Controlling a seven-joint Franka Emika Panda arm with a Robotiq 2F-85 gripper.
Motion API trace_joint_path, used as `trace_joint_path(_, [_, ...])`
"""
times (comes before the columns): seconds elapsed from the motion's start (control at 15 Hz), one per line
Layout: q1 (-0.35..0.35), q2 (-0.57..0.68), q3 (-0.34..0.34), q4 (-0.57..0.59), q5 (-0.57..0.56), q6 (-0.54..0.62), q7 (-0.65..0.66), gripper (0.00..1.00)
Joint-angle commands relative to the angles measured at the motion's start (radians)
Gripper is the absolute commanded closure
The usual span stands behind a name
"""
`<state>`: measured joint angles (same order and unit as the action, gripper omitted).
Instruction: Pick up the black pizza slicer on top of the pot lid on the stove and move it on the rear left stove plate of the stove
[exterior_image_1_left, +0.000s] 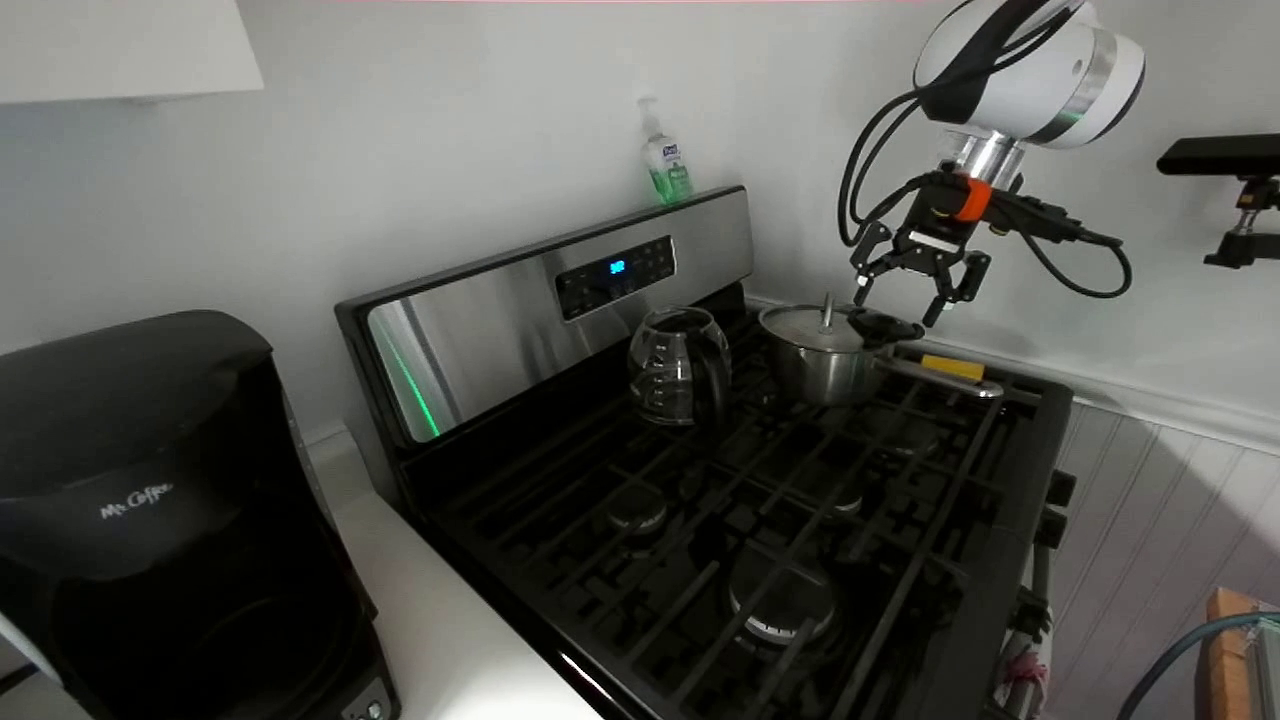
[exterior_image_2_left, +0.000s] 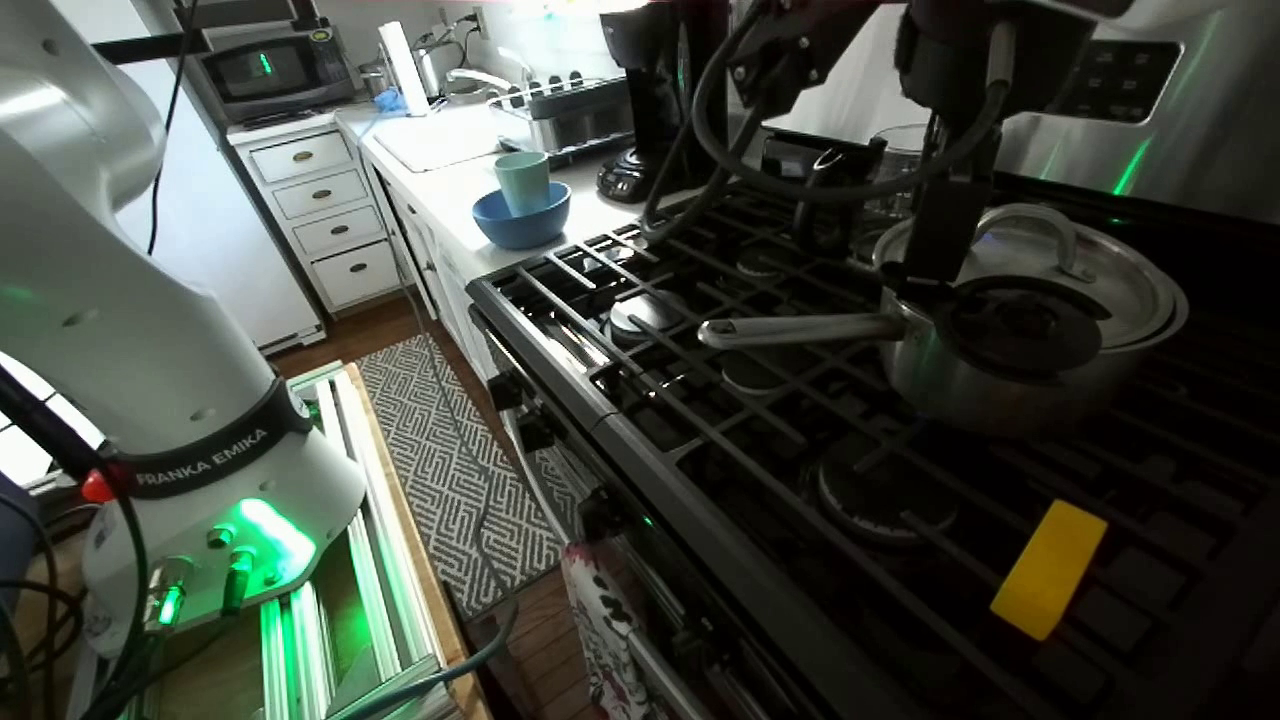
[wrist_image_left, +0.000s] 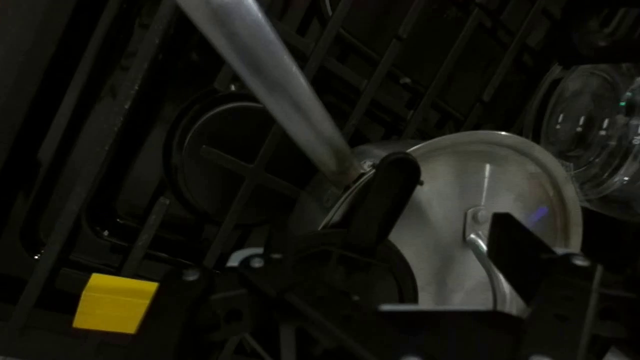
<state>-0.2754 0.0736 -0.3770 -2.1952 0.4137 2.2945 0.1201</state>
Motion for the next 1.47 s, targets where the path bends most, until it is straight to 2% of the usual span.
trace_joint_path(0.0, [-0.023, 0.063, 0.035, 0.041, 0.046, 0.035, -0.008, 0.01])
trace_joint_path(0.13, [-0.023, 0.080, 0.043, 0.042, 0.034, 0.040, 0.007, 0.08])
trace_joint_path(0.27, [-0.024, 0.094, 0.049, 0.046, 0.032, 0.041, 0.009, 0.24])
trace_joint_path(0.33, [-0.025, 0.100, 0.051, 0.049, 0.031, 0.040, 0.010, 0.25])
trace_joint_path(0.4, [-0.026, 0.104, 0.053, 0.052, 0.029, 0.037, 0.011, 0.30])
trace_joint_path(0.47, [-0.026, 0.108, 0.055, 0.053, 0.029, 0.038, 0.011, 0.33])
trace_joint_path(0.6, [-0.027, 0.105, 0.056, 0.052, 0.027, 0.038, 0.013, 0.30])
trace_joint_path(0.73, [-0.027, 0.106, 0.058, 0.053, 0.021, 0.039, 0.018, 0.34])
trace_joint_path(0.8, [-0.026, 0.105, 0.058, 0.052, 0.017, 0.042, 0.024, 0.52])
trace_joint_path(1.2, [-0.025, 0.092, 0.054, 0.039, 0.003, 0.047, 0.052, 0.94])
trace_joint_path(1.4, [-0.017, 0.049, 0.051, 0.005, -0.024, 0.066, 0.074, 0.94])
